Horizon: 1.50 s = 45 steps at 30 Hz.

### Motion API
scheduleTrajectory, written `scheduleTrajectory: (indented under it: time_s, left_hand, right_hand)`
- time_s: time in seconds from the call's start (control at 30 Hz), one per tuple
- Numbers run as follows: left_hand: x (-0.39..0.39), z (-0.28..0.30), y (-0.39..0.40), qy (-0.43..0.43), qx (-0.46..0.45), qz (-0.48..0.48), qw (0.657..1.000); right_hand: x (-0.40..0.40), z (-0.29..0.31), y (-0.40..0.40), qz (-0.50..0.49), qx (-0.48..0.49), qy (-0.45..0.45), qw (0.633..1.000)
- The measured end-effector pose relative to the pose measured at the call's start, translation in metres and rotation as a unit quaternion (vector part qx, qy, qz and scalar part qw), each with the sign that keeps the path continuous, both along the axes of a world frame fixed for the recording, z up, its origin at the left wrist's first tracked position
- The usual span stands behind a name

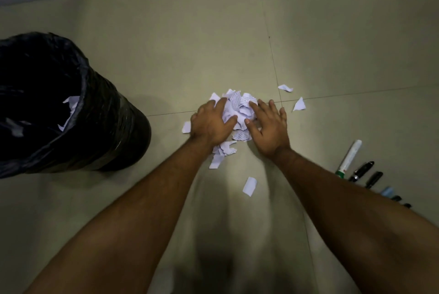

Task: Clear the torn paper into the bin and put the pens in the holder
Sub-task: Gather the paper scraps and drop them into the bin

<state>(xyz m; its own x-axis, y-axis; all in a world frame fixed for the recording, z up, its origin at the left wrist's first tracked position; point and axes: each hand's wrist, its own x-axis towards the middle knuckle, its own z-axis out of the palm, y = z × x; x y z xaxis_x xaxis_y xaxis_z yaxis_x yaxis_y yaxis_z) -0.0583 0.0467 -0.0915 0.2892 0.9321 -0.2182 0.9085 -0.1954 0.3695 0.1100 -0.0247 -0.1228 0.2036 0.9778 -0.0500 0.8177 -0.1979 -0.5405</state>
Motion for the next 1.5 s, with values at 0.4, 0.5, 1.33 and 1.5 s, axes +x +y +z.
scheduleTrajectory:
  time_s: [0.4,0.5,1.33,1.5]
  left_hand:
    - [0.006,0.017,-0.022,0.169,-0.113,-0.073,0.976]
    - [0.001,0.013,-0.031,0.105,-0.055,-0.034,0.992]
    - [-0.039,0.201,-0.036,-0.117,0.083,0.214,0.966]
    - [-0.076,0.279,-0.023,-0.145,0.146,0.226,0.952]
  right_hand:
    - [-0.027,0.034,0.017,0.077,-0.089,-0.153,0.981]
    - [-0.040,0.037,0.014,0.078,-0.095,-0.153,0.981]
    - [-0.102,0.198,0.014,-0.189,0.064,0.327,0.924]
    - [-0.150,0.270,0.039,-0.102,0.138,0.378,0.910]
